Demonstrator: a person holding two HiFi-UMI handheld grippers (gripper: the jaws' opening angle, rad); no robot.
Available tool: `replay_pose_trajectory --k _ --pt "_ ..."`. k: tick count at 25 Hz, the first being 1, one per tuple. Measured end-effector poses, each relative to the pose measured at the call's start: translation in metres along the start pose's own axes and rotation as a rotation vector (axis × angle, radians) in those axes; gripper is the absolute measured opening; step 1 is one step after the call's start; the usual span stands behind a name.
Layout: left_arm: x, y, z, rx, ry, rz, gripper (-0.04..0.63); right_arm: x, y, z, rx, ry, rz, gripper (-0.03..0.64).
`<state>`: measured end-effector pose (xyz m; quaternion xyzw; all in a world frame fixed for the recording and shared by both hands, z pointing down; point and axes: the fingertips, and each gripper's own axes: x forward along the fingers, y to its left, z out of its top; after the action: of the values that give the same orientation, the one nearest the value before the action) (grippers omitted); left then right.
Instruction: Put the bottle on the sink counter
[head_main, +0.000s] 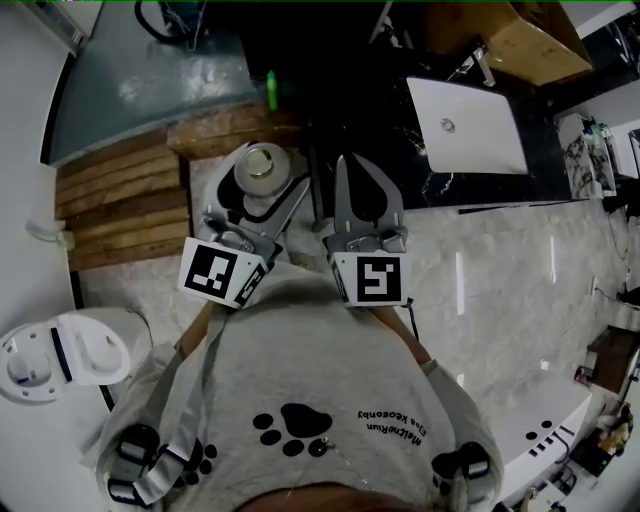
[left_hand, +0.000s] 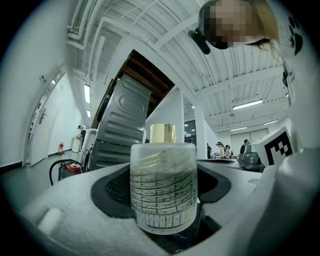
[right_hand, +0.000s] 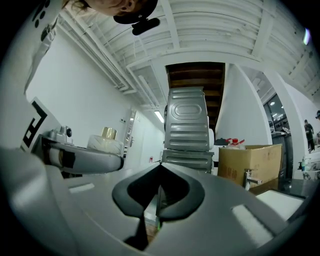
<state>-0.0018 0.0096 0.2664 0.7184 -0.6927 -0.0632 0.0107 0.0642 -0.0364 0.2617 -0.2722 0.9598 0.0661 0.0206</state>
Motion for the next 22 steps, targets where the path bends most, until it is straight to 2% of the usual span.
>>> replay_pose_trajectory --k 4,7,13,22 --pt "0.016 0.011 -0.003 -0.011 -0.009 -0.018 0.342 0.011 -0.007 -0.009 -0.014 0.016 -0.01 0.002" --pt "0.034 0.023 -0.002 -0.014 -0.015 -0.046 0.342 0.03 -0.009 -0.005 0.02 0.01 -0.034 0.002" --pt "0.079 0.052 -0.002 -0.007 -0.02 -0.128 0.342 0.077 -0.029 -0.012 0.015 0.008 -0.096 0.002" --pt "0.151 0.102 0.0 -0.006 -0.004 -0.24 0.342 0.145 -0.058 -0.034 0.061 0.05 -0.2 0.002"
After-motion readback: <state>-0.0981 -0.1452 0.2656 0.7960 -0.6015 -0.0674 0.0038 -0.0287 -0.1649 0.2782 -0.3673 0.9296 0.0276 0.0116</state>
